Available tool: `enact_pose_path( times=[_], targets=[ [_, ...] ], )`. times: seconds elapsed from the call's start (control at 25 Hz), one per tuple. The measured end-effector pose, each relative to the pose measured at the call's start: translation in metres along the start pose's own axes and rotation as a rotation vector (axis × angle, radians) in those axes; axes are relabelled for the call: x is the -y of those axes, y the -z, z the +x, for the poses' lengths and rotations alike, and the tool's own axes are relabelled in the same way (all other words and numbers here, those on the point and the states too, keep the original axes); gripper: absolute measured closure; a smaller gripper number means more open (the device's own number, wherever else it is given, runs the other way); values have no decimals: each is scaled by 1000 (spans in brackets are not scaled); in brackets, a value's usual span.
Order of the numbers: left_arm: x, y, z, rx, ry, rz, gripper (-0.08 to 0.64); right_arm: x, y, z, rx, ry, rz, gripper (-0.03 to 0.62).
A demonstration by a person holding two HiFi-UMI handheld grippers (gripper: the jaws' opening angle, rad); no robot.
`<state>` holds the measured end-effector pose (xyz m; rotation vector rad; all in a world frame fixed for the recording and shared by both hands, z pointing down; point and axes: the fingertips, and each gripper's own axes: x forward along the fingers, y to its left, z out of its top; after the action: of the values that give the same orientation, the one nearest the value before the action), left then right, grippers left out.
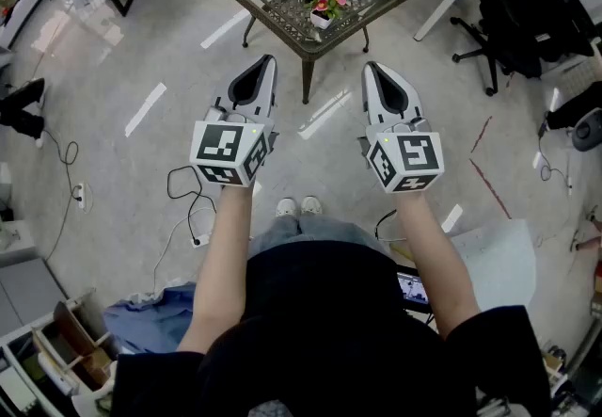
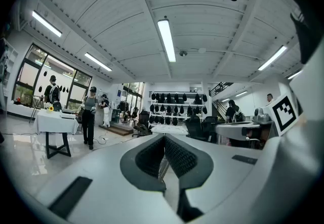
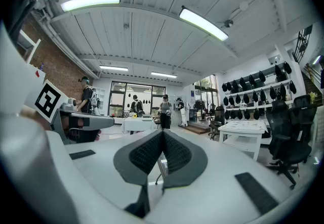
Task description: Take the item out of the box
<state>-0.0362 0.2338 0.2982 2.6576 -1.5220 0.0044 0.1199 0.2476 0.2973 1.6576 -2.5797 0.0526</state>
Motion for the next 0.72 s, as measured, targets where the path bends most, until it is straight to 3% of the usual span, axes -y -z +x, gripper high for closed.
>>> enact_pose_path(
  times=[0.72],
  targets=[
    [4,2,6,-7,1,-4,540,4,5,0,-10,-13,13,592]
  ],
)
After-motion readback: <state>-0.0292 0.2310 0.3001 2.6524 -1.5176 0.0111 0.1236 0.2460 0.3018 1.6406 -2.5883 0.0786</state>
